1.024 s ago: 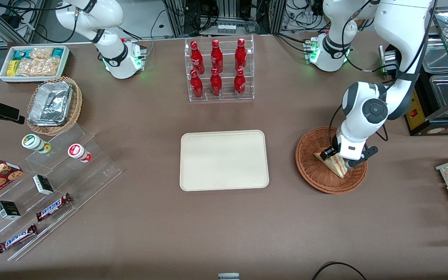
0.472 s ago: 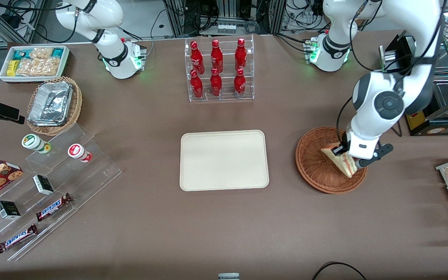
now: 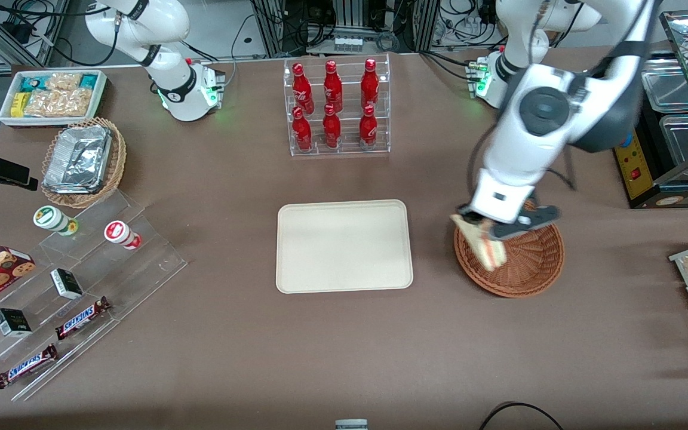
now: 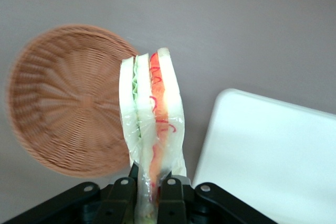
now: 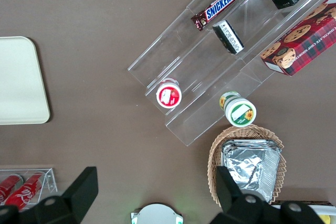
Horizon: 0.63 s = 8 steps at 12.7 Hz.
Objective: Place sandwich from basket to tray
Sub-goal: 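Lift the sandwich out of the basket and carry it toward the tray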
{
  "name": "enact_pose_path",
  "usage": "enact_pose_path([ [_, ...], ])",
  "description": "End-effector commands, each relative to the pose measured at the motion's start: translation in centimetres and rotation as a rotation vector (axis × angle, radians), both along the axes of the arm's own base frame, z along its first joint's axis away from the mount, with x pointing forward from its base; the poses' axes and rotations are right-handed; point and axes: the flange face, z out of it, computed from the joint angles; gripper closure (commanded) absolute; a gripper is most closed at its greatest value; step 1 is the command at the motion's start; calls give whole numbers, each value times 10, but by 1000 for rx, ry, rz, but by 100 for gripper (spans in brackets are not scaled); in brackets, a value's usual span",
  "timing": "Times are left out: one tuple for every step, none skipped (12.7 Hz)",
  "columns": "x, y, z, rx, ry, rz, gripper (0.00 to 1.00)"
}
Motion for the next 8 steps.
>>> enact_pose_path([
  [2,-76,-19,-76,65,-51,100],
  [3,-100,-32,-85,75,-85,100],
  [0,-123,-46,-89,89,-106,100],
  [-6,-153,-59,-93,98,-145,100],
  [-7,-170,-80,-88,111,-170,100],
  [-3,-183,-91,-105,96,-180,100],
  [-9,-202,-104,-119,82,-201,100],
  [-14,-217,-114,-130,72,-219,100],
])
